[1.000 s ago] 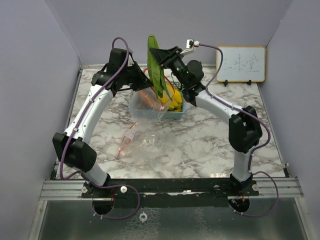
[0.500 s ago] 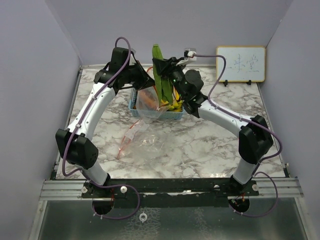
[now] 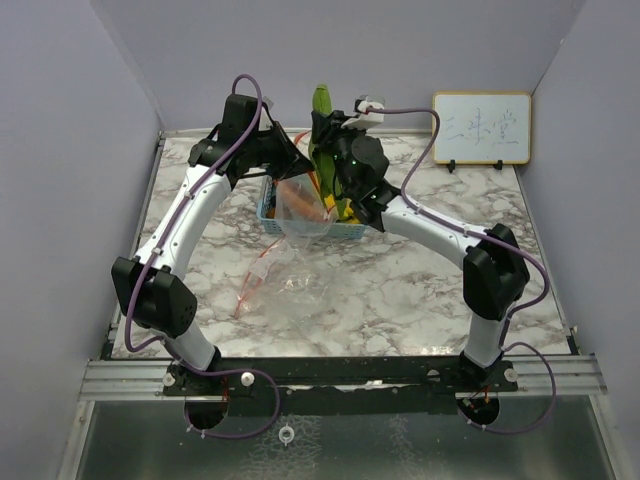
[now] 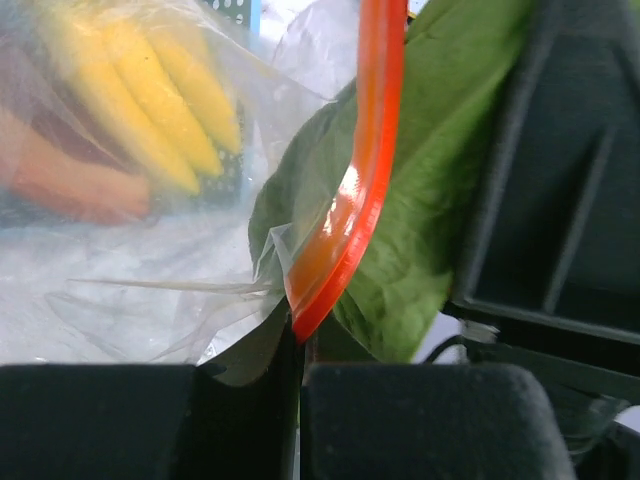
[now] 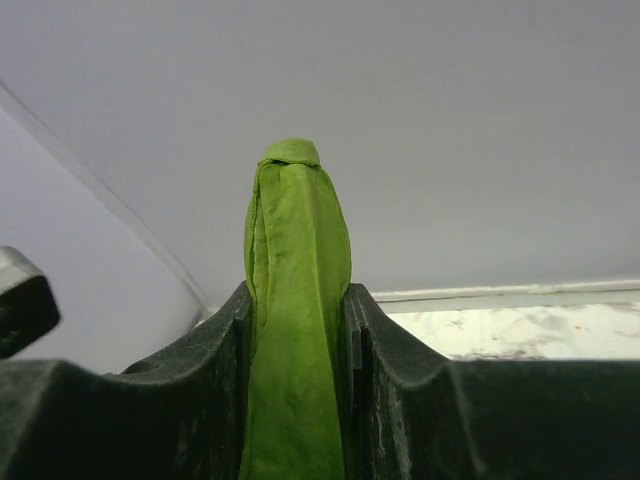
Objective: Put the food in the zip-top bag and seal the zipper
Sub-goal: Place the fake vegetable in the zipper food storage bag.
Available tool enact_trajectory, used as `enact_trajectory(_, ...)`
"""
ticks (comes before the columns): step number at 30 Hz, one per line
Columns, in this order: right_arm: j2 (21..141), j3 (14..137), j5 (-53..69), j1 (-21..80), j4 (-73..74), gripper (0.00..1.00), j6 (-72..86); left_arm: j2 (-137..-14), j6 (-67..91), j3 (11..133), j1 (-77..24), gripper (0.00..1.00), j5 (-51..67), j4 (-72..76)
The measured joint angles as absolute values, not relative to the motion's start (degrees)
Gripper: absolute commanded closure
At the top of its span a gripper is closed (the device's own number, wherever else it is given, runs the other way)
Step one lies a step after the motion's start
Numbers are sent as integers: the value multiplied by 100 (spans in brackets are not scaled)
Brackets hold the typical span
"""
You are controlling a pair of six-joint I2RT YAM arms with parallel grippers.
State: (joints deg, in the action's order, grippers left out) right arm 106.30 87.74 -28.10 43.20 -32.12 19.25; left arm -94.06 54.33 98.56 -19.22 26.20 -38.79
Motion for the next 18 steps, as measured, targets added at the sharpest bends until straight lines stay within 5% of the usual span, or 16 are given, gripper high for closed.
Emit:
enact_trajectory(10, 10617, 7852, -3492, 4394, -3601, 98, 934, -9463, 5496, 10189, -1907, 100, 2790, -3900)
enact_trajectory(18, 10068, 7448, -2482, 4392, -3293, 98, 1076, -9539, 5557, 10171, -1896, 100, 2880, -3854)
